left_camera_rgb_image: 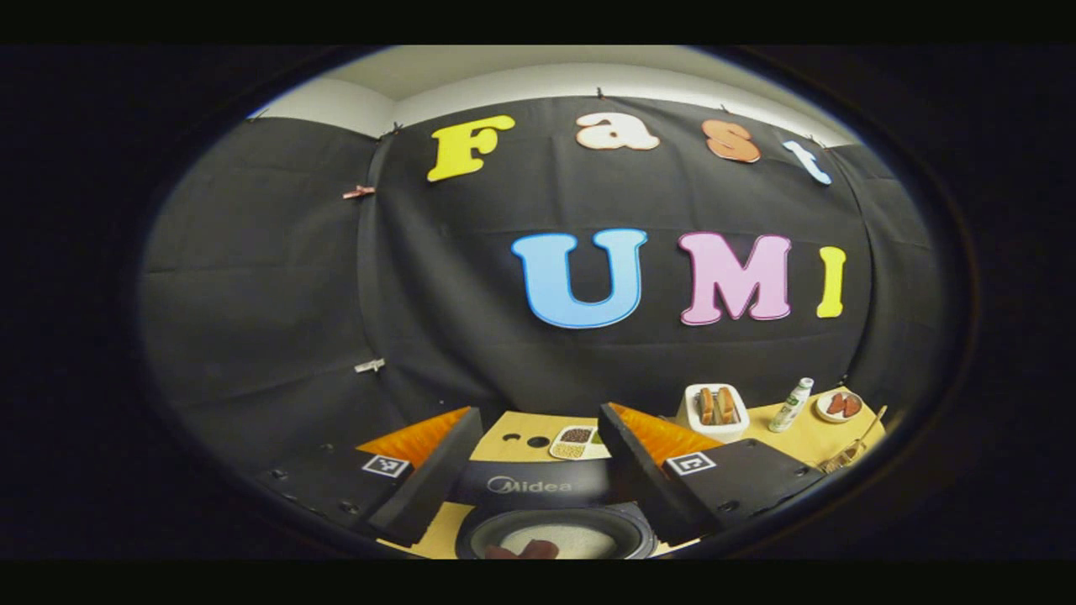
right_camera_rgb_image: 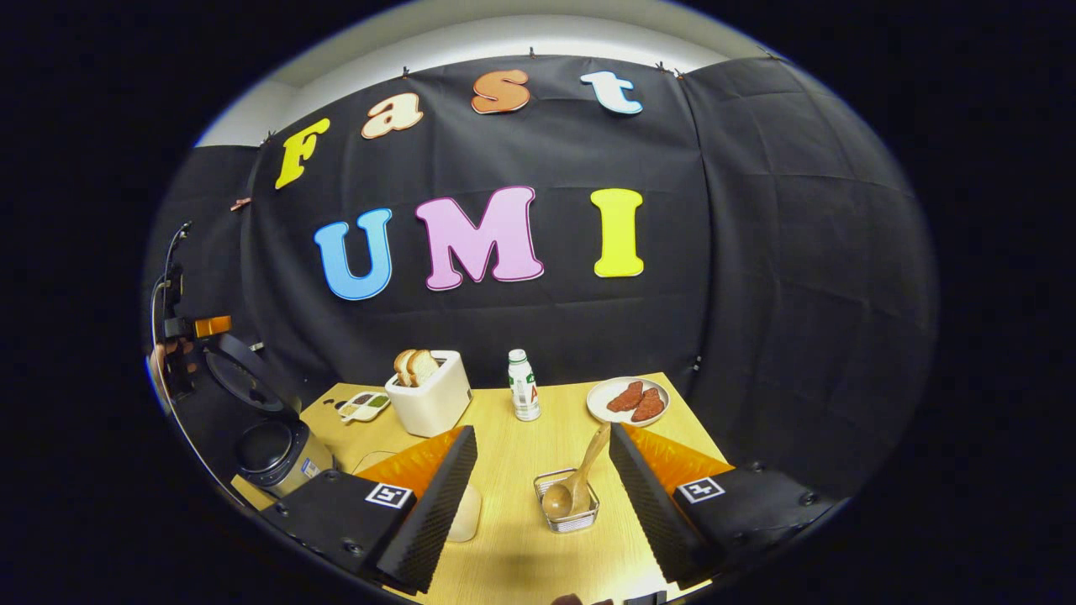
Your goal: Close the left gripper, press the button to open the rice cooker; take a wooden spoon from the chopstick holder with the right hand, scoop a spoonful of rice and pour it into the rice cooker, then put the wooden spoon back into the chopstick holder.
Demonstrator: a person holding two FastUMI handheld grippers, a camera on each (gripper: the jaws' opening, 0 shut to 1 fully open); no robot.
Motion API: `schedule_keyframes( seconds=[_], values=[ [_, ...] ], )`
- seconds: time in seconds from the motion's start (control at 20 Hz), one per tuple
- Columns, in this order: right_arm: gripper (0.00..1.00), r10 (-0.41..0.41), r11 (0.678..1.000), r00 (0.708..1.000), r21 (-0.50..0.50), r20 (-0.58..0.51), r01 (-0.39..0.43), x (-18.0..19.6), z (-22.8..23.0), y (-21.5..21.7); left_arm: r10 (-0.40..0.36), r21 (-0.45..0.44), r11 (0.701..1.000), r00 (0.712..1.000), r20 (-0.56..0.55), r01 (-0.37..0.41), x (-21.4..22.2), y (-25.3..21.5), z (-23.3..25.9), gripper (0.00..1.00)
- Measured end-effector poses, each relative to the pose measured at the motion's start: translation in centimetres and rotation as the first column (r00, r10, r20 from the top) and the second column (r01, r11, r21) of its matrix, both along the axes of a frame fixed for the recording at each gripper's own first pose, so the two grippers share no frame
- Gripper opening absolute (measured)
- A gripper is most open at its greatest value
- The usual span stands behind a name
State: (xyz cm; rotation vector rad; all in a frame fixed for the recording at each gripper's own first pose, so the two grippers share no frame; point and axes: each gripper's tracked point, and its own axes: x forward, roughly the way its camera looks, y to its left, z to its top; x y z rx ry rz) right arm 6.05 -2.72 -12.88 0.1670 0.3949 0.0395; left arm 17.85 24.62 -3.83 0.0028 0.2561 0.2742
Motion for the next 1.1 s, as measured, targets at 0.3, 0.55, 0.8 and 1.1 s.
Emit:
schedule_keyframes(
  seconds=[0.3, 0.55, 0.8, 1.1],
  values=[
    [0.98, 0.000, 1.000, 1.000, 0.007, -0.009, 0.000, 0.6, -0.1, 0.0, -0.003, -0.004, 1.000, 1.000, 0.000, 0.003, -3.3, -1.2, -1.6, 0.99],
    [0.98, 0.016, 1.000, 1.000, -0.009, 0.017, -0.016, 1.4, 0.8, 0.3, -0.018, -0.017, 1.000, 1.000, -0.006, 0.018, -8.0, -2.6, -4.3, 0.99],
    [0.98, 0.043, 0.999, 0.999, -0.021, 0.026, -0.043, 1.5, 1.1, 0.9, -0.031, -0.030, 0.999, 0.999, -0.035, 0.030, -11.9, -3.9, -8.2, 0.99],
    [0.98, 0.051, 0.999, 0.998, -0.014, 0.029, -0.050, 1.7, 1.3, 1.0, -0.017, -0.053, 0.999, 0.990, -0.142, 0.010, -14.9, -4.7, -14.0, 1.00]
  ],
)
